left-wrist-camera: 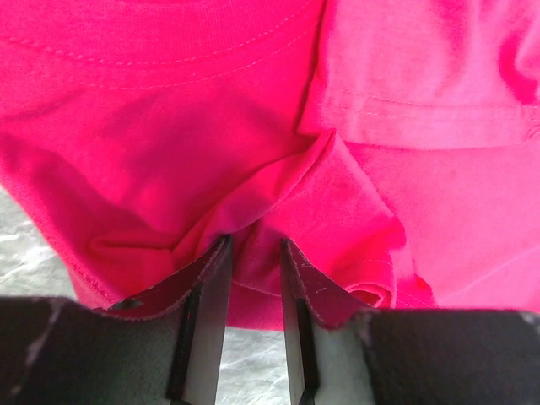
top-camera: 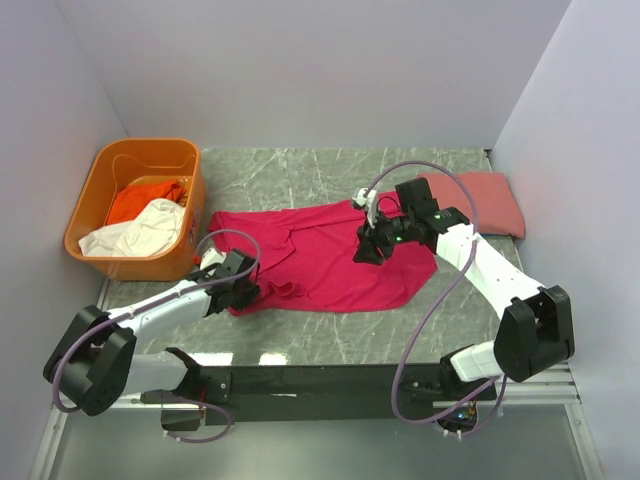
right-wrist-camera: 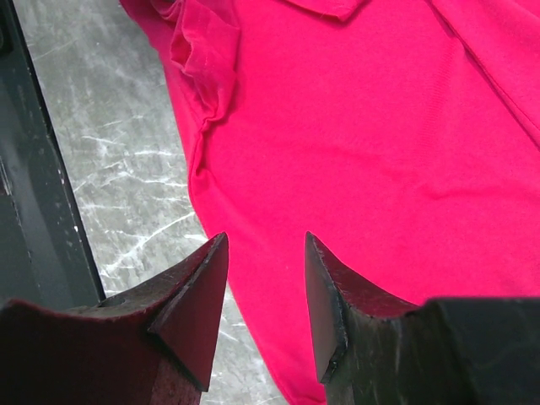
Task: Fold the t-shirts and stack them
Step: Fold the tshirt
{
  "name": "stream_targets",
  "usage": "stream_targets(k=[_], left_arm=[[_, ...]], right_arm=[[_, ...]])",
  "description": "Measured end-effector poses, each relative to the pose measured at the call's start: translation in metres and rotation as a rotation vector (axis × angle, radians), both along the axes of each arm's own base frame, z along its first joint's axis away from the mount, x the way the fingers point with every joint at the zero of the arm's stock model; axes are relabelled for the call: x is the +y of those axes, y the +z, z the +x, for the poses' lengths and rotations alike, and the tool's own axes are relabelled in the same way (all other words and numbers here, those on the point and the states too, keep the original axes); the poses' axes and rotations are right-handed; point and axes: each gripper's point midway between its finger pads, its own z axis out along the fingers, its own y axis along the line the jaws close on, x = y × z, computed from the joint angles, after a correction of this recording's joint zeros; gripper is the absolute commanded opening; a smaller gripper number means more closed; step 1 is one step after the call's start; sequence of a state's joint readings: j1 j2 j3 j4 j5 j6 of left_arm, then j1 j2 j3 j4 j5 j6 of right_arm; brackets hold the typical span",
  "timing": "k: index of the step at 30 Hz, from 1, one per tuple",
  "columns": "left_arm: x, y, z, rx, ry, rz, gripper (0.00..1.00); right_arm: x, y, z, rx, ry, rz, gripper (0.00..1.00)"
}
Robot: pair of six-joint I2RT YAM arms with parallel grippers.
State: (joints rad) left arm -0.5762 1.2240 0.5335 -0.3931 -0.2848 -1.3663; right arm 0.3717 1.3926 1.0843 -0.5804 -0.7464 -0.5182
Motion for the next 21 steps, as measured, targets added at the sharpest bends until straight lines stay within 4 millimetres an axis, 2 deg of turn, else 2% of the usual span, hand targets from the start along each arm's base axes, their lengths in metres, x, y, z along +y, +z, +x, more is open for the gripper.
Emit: stream_targets(k=[3, 4, 6, 10, 13, 17, 19, 21], left_arm=[[-0.003, 0.000, 0.002, -0.005, -0.006, -0.009, 0.31], [-0.003, 0.000, 0.002, -0.005, -0.007, -0.010, 0.26], [-0.004, -0.001, 0.003, -0.006, -0.012, -0.011, 0.21], [-0.005, 0.000, 0.003, -0.010, -0.025, -0.013, 0.02], [-0.005, 0.006, 0.003, -0.026, -0.040, -0.014, 0.00], [-0.007, 0.026, 0.007, -0.084, -0.061, -0.034, 0.00], [-0.008, 0.037, 0.009, -0.116, -0.071, -0.046, 0.00], [-0.009, 0.049, 0.010, -0.146, -0.089, -0.056, 0.00]], right_arm=[[-0.001, 0.001, -0.001, -0.001, 0.000, 0.002, 0.48], [-0.001, 0.000, -0.001, 0.001, 0.000, 0.002, 0.48], [-0.001, 0.000, -0.002, 0.003, 0.000, 0.002, 0.48], [-0.002, -0.001, -0.002, -0.003, 0.004, -0.002, 0.48], [-0.007, -0.004, -0.005, -0.024, 0.028, -0.034, 0.48], [-0.032, -0.012, -0.011, -0.103, 0.090, -0.140, 0.52], [-0.056, -0.017, -0.014, -0.164, 0.124, -0.202, 0.55], [-0.090, -0.026, -0.017, -0.226, 0.160, -0.275, 0.58]])
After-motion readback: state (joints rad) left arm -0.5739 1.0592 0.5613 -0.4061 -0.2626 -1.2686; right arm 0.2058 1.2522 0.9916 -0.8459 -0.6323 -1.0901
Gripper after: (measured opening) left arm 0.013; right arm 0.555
